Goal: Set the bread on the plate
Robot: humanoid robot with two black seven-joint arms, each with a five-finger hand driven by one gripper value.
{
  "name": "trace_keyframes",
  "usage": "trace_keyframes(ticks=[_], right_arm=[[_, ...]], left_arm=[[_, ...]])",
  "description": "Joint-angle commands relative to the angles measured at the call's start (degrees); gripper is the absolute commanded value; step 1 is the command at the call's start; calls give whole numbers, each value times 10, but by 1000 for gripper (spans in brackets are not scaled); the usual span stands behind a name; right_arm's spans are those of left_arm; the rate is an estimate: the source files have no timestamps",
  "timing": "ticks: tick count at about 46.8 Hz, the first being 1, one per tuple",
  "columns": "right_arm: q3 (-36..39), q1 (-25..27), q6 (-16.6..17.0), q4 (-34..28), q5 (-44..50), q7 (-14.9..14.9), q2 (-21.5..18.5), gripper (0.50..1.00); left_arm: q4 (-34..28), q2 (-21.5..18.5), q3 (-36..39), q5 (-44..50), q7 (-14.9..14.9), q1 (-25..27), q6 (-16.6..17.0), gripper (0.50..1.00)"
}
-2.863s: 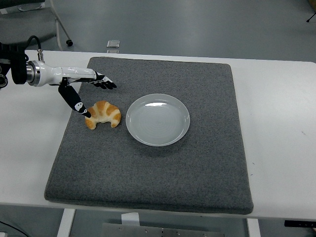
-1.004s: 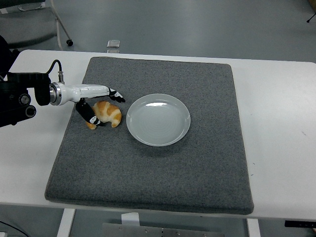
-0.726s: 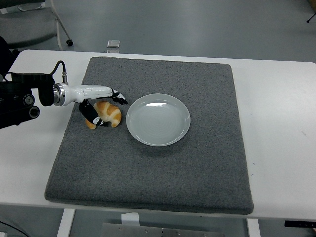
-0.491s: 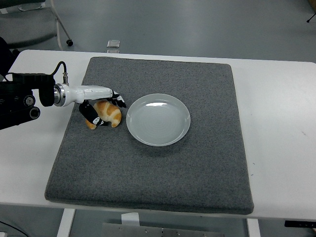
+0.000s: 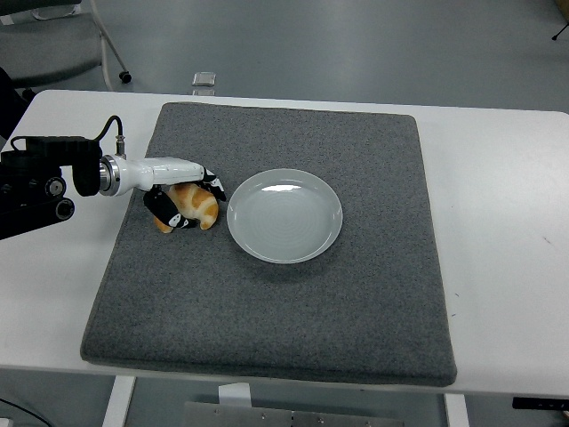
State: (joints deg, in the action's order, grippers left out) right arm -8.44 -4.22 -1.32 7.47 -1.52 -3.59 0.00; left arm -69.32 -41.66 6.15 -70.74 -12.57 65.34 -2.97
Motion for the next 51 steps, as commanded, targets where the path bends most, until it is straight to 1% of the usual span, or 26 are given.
trace_keyframes(ticks=[1,2,8,10,11,20,26,35,44,49,51], right_arm=[[0,0,0,0,0,1,0,930],[0,0,0,0,0,0,0,930],[0,0,0,0,0,1,0,930],[0,0,0,0,0,1,0,932],[0,0,0,0,0,0,0,930],[0,0,0,0,0,0,0,932],[0,0,0,0,0,1,0,930],[0,0,0,0,0,0,0,932],[0,0,0,0,0,0,0,932],[0,0,0,0,0,0,0,932],[0,0,0,0,0,0,0,930]], left_arm=[[1,0,0,0,0,1,5,739],[1,0,0,0,0,1,5,726],[1,0,0,-15,0,1,9,598],[1,0,-1,-23,0,1,12,527],[0,0,-1,-26,0,1,13,500],[0,0,-2,-27,0,1,16,500],[0,0,-2,-27,0,4,32,500],[-6,2,-8,-26,0,15,33,500],[-13,0,-10,-16,-1,58,29,500],[-22,-6,-17,-10,-3,89,22,500],[-23,-10,-24,-5,-3,99,14,500]])
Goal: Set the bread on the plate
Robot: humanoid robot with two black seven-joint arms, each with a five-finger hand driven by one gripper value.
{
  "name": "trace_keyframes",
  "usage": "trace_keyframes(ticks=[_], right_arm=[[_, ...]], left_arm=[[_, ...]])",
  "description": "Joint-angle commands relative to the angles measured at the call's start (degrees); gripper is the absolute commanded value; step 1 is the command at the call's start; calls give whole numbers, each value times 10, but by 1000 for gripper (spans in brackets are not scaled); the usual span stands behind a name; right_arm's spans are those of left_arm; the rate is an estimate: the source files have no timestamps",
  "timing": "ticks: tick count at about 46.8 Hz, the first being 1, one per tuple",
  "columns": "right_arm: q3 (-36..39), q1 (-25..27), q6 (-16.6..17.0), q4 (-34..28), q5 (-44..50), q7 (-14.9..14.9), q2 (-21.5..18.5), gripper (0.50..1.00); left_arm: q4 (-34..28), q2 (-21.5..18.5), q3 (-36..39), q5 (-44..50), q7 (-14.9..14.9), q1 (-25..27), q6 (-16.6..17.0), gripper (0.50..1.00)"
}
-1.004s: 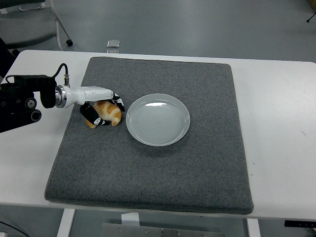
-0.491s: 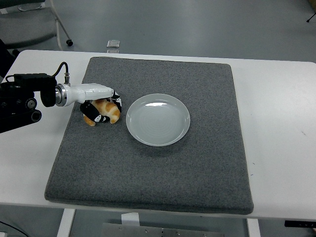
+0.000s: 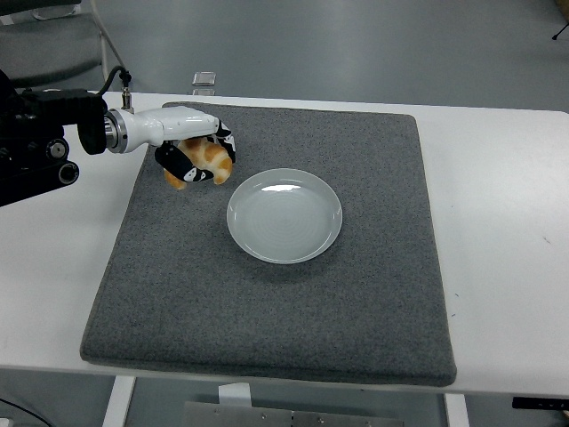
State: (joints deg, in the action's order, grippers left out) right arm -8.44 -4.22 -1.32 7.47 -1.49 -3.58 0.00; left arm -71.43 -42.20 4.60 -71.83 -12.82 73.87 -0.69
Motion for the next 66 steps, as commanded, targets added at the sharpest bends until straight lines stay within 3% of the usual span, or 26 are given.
trace_keyframes(ticks=[1,17,31,42,55,66], right_arm=[[0,0,0,0,0,1,0,930],[0,0,0,0,-1,0,0,930],[0,0,0,0,0,0,0,932],[0,0,0,0,-1,0,0,930],[0,0,0,0,0,0,0,930],[0,0,0,0,0,0,0,932]], left_arm=[[-2,-6,-13,7,0,19,-15,500],[-9,-33,-87,18,2,87,-89,500],[-26,-38,-93,26,1,123,-114,500],[-67,-30,-92,24,-1,117,-120,500],[-72,29,-86,13,0,101,-107,500],[-60,98,-77,-12,10,71,-73,500]])
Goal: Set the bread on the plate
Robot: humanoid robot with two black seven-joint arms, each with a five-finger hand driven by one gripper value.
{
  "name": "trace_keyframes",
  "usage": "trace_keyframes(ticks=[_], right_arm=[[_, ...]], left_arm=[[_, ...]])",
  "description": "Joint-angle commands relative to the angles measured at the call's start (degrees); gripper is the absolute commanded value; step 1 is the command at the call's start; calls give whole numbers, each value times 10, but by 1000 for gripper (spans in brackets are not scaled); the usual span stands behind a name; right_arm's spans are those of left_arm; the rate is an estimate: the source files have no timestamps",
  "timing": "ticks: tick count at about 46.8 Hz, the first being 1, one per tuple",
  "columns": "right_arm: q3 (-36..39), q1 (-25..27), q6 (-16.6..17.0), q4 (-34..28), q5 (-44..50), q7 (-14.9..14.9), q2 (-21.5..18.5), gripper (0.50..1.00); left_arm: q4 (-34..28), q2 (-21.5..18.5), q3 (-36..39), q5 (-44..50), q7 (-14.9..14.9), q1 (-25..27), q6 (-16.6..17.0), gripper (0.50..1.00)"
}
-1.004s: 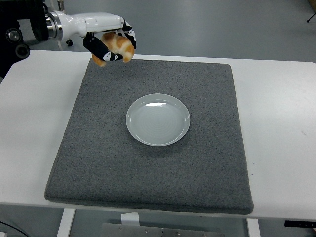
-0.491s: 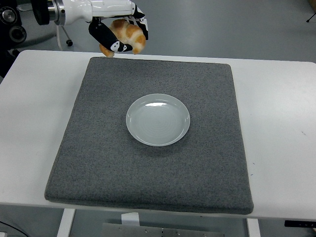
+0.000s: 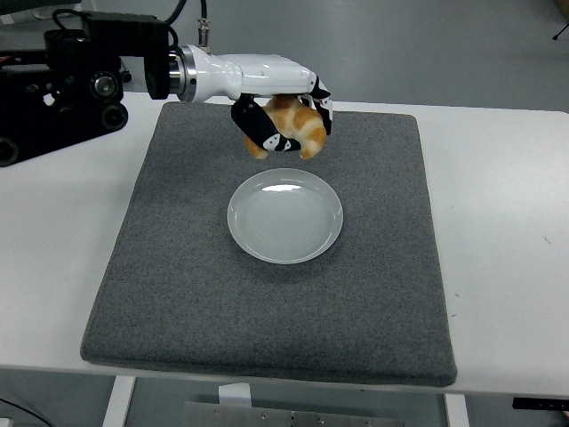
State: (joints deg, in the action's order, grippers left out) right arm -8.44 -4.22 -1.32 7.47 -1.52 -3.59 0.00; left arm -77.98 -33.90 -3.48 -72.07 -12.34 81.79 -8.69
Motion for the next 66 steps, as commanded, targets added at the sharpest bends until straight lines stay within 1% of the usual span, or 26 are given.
trace_keyframes(ticks=[1,9,13,22,26,36,43,66], right_arm=[[0,0,0,0,0,0,0,930],[0,0,0,0,0,1,0,932],[0,0,0,0,0,0,0,930],[0,0,0,0,0,0,0,932],[0,0,0,0,-1,0,0,930],[0,0,0,0,0,0,0,932],[0,0,0,0,0,1,0,932],[0,0,0,0,0,0,0,930]], left_arm=[[6,18,7,-11,7,-11,10,500],[29,52,18,-42,10,-39,28,500],[42,65,22,-63,10,-56,30,500],[62,67,29,-114,9,-85,34,500],[69,68,30,-131,9,-99,42,500],[79,69,30,-151,9,-127,51,500],[92,94,34,-152,9,-136,57,500],[94,97,38,-156,9,-146,57,500]])
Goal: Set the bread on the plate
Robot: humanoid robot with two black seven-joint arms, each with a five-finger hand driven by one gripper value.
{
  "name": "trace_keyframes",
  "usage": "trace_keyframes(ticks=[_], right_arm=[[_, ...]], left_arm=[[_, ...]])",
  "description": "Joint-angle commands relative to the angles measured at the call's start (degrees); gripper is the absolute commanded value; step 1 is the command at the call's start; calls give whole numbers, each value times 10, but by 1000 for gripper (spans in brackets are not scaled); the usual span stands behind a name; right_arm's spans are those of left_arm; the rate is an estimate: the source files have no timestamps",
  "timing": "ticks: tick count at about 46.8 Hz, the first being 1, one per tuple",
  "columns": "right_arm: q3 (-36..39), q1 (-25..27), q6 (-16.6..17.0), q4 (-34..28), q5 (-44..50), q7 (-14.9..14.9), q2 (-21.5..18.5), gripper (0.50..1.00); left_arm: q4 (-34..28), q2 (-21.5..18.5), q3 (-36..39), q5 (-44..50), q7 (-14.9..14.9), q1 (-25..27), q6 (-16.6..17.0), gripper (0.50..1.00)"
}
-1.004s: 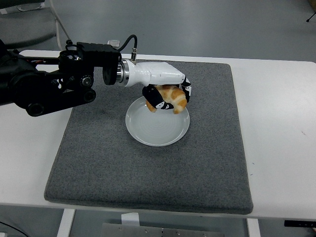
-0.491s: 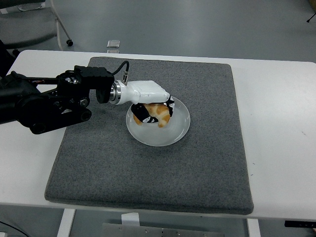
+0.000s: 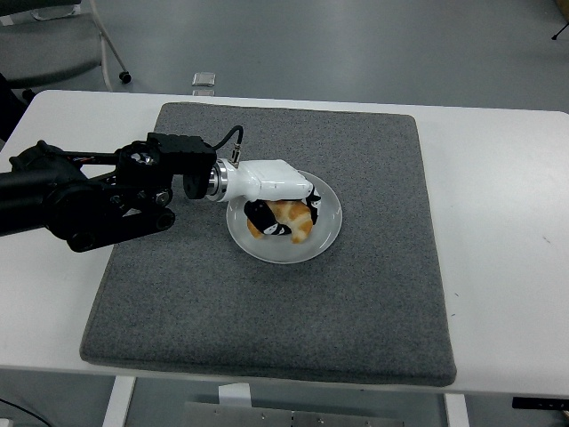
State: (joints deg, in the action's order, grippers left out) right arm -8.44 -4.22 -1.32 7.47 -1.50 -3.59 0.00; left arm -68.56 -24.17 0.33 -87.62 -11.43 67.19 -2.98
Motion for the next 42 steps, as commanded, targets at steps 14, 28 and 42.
trace_keyframes(ticks=[14,28,42], right_arm=[[0,0,0,0,0,0,0,930],[0,0,0,0,0,0,0,932],[0,0,0,0,0,0,0,932]], left_arm=[[9,-1,1,0,1,-7,0,500],[13,-1,0,7,8,-7,0,914],[11,-1,-4,24,8,-6,0,994]])
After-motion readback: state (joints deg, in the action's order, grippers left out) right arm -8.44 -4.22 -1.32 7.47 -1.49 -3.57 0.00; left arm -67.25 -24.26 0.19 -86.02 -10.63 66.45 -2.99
